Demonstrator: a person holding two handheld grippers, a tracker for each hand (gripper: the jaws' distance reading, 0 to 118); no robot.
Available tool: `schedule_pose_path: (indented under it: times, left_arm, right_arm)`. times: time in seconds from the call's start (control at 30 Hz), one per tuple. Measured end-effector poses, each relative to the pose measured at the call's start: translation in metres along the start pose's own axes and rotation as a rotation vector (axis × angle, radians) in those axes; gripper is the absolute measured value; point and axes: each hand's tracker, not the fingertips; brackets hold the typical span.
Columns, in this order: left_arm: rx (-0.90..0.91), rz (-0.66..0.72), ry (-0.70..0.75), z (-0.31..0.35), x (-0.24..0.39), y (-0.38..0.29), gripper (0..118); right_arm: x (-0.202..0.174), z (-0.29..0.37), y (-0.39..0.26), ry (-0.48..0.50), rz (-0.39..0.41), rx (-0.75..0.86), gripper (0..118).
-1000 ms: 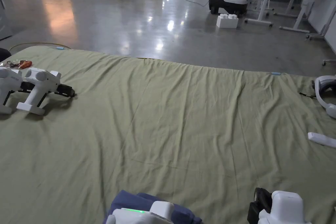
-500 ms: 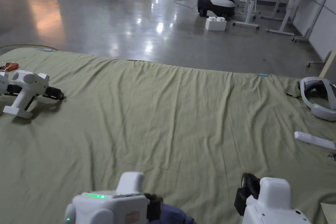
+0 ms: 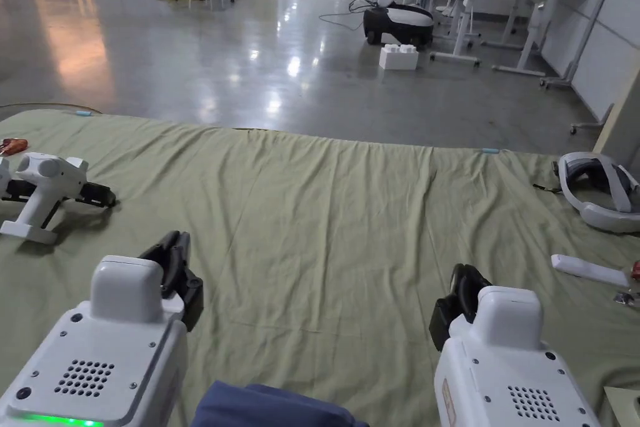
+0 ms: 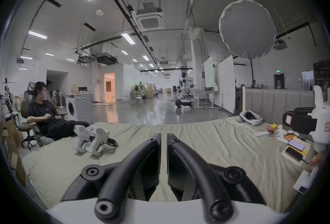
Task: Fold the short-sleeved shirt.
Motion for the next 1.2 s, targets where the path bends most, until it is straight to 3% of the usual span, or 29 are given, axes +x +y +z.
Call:
schedule_pose_path:
  times: [0.27,0.53,0.63,0.77,0.87,0.97,1.2]
  left_arm:
    - [-0.119,0.064,0.010,-0.006,-0.022,-0.011,10]
    - [-0.369,0.109,-0.008,0.007,-0.053,-0.056,10]
    - [-0.487,0.167,-0.044,0.012,-0.066,-0.076,10]
    - [-0.590,0.294,-0.091,0.021,-0.082,-0.104,10]
    - [-0.674,0.365,-0.141,0.020,-0.088,-0.121,27]
    - [-0.737,0.493,-0.232,0.012,-0.096,-0.136,70]
    - [-0.869,0.769,-0.466,-0.026,-0.114,-0.167,80]
  right_arm:
    - [-0.005,0.006,-0.001,0.029,0.023,-0.001,7]
    - [-0.057,0.037,-0.092,0.224,0.026,-0.328,7]
    - [-0.076,0.036,-0.124,0.307,-0.071,-0.448,7]
    - [-0.091,0.025,-0.159,0.281,-0.051,-0.513,7]
    - [-0.094,0.013,-0.182,0.284,-0.037,-0.608,7]
    - [-0.087,0.013,-0.198,0.274,-0.098,-0.664,7]
    - [-0.081,0.015,-0.200,0.296,-0.114,-0.624,7]
